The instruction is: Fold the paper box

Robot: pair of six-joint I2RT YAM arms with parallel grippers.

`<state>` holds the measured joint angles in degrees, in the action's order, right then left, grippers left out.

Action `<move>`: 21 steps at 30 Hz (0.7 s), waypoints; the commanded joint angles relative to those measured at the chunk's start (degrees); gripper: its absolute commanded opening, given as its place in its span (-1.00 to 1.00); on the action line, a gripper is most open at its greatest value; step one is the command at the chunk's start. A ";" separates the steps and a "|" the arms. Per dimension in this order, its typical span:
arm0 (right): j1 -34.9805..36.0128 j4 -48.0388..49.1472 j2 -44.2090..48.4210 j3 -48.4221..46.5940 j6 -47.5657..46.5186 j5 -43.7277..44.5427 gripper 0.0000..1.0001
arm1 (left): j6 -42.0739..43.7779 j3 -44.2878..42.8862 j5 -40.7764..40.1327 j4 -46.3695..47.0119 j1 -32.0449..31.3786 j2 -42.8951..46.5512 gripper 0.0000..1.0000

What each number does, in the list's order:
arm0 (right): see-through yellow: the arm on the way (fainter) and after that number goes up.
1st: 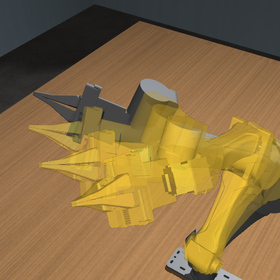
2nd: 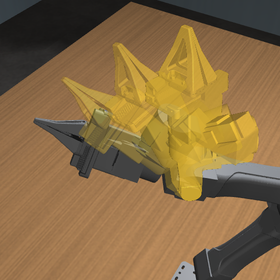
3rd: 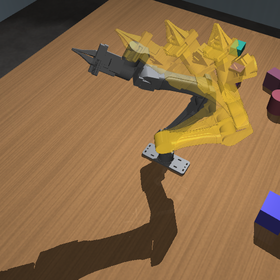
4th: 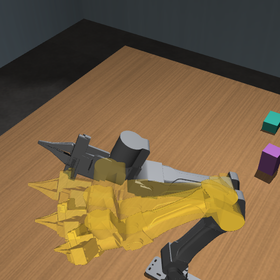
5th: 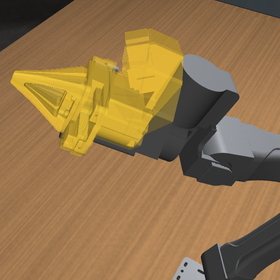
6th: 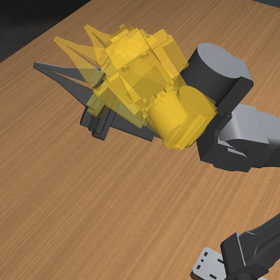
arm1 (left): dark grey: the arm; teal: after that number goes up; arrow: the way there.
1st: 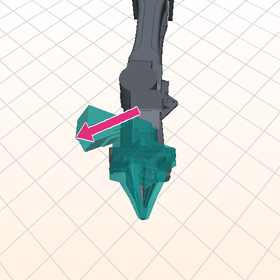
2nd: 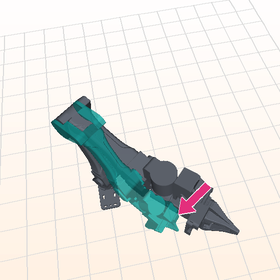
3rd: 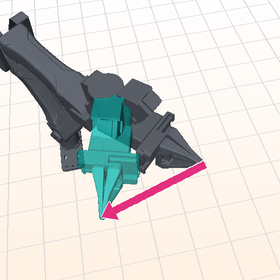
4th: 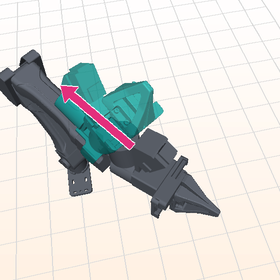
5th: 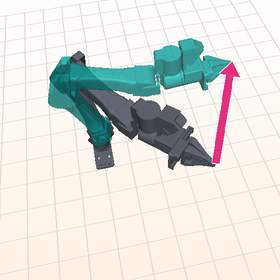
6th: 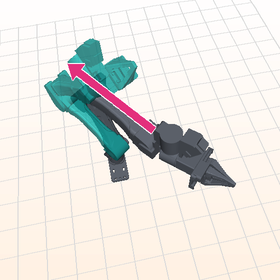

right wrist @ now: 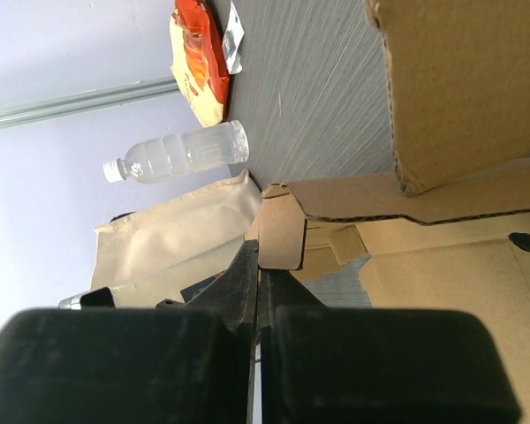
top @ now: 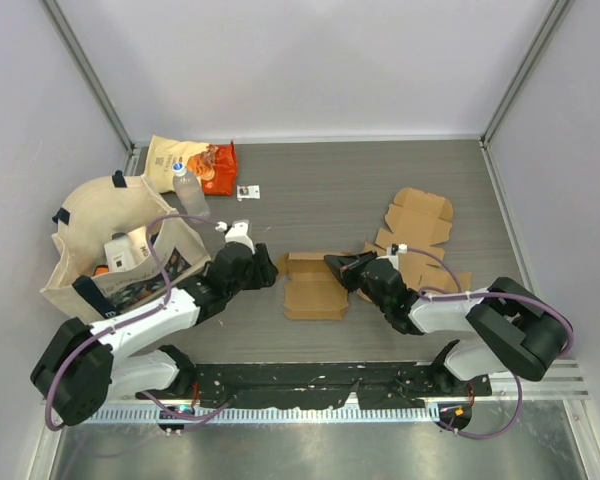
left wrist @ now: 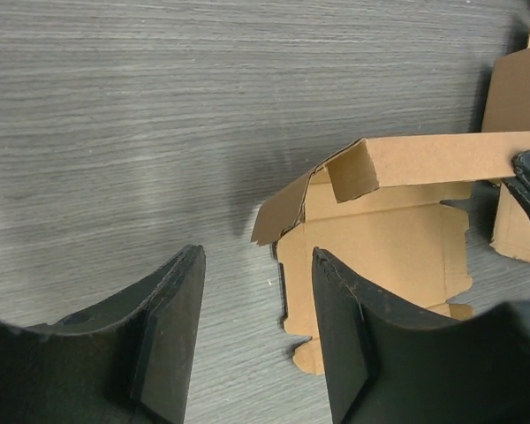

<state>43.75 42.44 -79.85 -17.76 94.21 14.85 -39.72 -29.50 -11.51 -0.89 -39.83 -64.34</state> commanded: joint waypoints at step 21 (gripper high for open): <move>-0.24 6.69 -3.03 0.18 -0.35 -0.70 -0.99 | 2.55 -9.08 2.18 9.67 -0.68 -13.26 -0.12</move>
<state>43.75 45.52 -81.84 -17.76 94.19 13.85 -37.04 -35.81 -11.20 4.80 -39.90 -75.35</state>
